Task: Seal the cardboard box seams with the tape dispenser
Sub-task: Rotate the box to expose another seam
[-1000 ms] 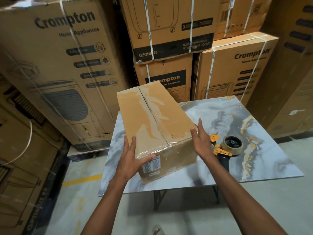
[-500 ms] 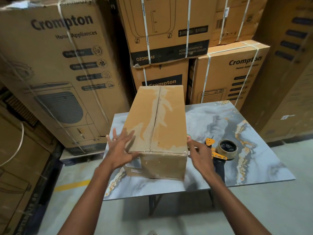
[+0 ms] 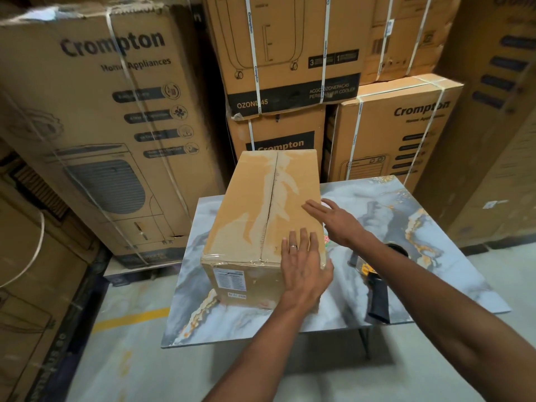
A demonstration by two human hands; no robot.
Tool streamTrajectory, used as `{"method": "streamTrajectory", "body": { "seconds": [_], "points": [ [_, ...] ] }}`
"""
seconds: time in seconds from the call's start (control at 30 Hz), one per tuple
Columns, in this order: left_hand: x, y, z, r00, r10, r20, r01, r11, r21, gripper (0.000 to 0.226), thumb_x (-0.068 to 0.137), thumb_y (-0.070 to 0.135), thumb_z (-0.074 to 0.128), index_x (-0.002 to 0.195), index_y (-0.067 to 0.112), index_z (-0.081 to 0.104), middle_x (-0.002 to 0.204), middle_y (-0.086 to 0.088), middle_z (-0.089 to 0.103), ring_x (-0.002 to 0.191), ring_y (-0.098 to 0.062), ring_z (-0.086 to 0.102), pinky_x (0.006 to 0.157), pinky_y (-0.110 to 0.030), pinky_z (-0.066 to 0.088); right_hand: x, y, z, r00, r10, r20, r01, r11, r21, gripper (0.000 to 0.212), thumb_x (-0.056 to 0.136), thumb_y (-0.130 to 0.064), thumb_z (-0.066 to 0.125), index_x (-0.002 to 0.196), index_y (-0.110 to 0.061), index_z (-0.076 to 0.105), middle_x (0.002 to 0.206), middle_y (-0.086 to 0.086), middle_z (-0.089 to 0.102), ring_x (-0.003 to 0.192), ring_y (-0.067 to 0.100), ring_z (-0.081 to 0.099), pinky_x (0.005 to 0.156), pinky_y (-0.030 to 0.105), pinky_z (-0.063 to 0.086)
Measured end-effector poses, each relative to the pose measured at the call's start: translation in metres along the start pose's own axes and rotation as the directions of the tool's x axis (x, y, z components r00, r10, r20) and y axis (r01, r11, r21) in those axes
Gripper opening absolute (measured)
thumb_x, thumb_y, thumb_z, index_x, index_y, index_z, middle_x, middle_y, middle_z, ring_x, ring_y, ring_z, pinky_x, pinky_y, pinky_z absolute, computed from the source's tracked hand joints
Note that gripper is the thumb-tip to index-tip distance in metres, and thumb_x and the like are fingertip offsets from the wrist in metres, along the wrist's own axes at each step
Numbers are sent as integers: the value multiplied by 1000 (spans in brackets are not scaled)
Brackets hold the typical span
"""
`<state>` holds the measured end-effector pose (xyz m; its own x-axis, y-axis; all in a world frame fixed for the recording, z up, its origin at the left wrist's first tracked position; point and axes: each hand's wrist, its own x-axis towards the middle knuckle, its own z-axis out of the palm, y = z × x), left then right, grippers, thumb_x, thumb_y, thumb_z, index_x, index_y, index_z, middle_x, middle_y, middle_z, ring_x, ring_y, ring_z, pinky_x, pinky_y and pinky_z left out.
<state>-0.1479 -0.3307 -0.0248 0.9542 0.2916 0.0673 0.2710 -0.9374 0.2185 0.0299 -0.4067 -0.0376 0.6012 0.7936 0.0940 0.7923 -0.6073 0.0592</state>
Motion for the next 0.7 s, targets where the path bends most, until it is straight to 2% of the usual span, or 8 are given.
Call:
{"method": "streamTrajectory", "body": {
  "seconds": [0.1,0.2,0.33,0.47,0.57,0.7],
  "points": [
    [-1,-6,1,1000,18,7,-18,1000,20,73,98,51,40,160,18,20,169,-10,14,155,-34,7,126,-49,1,-4,-5,2,1000,7,-16,-6,997,76,98,84,3,69,159,-32,17,165,-14,20,150,31,20,88,40,57],
    [0,-18,-6,998,58,28,-59,997,49,73,93,52,42,158,22,27,166,-7,24,153,-36,17,125,-51,6,-7,-14,-4,999,7,-31,-5,997,79,95,82,-7,77,158,-29,24,163,-12,26,152,30,15,104,40,47],
    [-3,-47,-15,992,105,64,-110,990,85,76,88,51,50,157,24,31,165,-3,28,152,-32,21,125,-51,8,-4,-25,-4,1000,-11,-23,14,991,131,89,84,-11,77,157,-27,29,161,-8,32,154,25,11,94,36,52],
    [-16,-84,-24,987,155,51,-158,986,58,72,92,50,50,158,29,29,167,2,24,154,-27,18,125,-50,2,-4,-46,-9,998,-62,-26,65,983,174,80,87,-13,75,155,-19,34,160,1,37,151,27,22,107,42,45],
    [-32,-115,-34,981,191,45,-192,981,8,72,92,47,55,158,32,31,166,7,23,155,-22,17,126,-45,-2,-14,-69,-16,988,-109,-109,126,977,170,72,83,-17,81,146,-11,48,147,10,53,137,37,44,107,44,41],
    [-53,-161,-49,979,204,24,-202,977,-69,69,88,45,64,153,32,42,163,12,30,153,-17,23,125,-40,4,-20,-99,-12,977,-144,-159,156,986,65,70,70,-24,89,131,-9,60,124,11,65,108,39,60,91,44,52]
  ]
}}
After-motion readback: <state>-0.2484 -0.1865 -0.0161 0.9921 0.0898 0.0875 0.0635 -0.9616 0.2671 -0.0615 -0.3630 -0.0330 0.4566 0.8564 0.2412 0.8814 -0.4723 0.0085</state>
